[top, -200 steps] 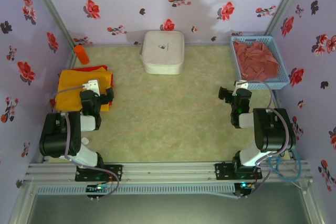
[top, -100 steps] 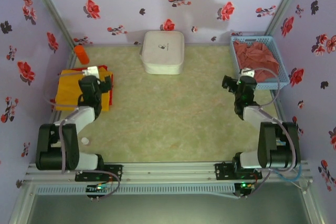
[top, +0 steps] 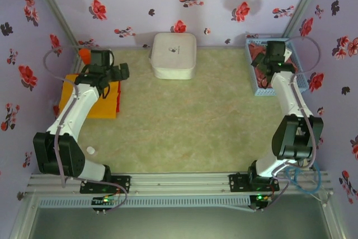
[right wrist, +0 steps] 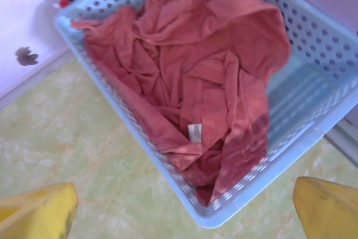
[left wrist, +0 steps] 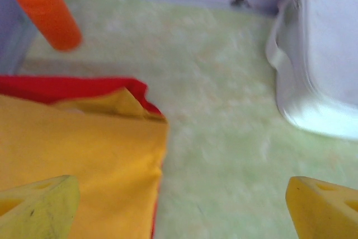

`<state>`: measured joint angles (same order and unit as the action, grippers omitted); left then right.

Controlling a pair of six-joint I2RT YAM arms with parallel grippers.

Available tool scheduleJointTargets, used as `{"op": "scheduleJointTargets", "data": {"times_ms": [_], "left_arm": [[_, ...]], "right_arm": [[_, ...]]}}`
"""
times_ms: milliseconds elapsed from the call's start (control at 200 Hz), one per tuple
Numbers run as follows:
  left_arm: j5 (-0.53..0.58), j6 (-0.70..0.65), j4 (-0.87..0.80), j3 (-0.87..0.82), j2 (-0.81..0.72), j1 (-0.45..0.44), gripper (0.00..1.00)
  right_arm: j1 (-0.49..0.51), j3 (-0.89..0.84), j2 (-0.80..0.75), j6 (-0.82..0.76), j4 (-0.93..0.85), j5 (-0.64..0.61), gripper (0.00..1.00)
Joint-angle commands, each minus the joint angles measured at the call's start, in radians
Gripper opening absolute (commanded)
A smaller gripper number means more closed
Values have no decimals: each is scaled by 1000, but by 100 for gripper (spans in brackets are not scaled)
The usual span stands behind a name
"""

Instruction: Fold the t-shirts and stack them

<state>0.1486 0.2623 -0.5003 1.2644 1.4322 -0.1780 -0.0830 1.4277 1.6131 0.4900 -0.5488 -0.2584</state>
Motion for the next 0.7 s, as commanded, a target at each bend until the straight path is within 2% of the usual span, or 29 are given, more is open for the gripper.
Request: {"op": "scheduleJointTargets", "data": {"times_ms": [0,145,320,695], "left_arm": [[-88,53,-192,-3,-1,-16,95],[-112,45,-239,-29,-17,-37,99],[-113,44,-227,-70,-36,-59,99],[-108,54,-200,-82,31,-88,99]], "right_arm": [[-66,96,109,100,-150,123,99],[-119,272,279,102,-230,234,97],[-135,429,434,61,-332,258,92],[-147,435,566,59,-308,417,85]]}}
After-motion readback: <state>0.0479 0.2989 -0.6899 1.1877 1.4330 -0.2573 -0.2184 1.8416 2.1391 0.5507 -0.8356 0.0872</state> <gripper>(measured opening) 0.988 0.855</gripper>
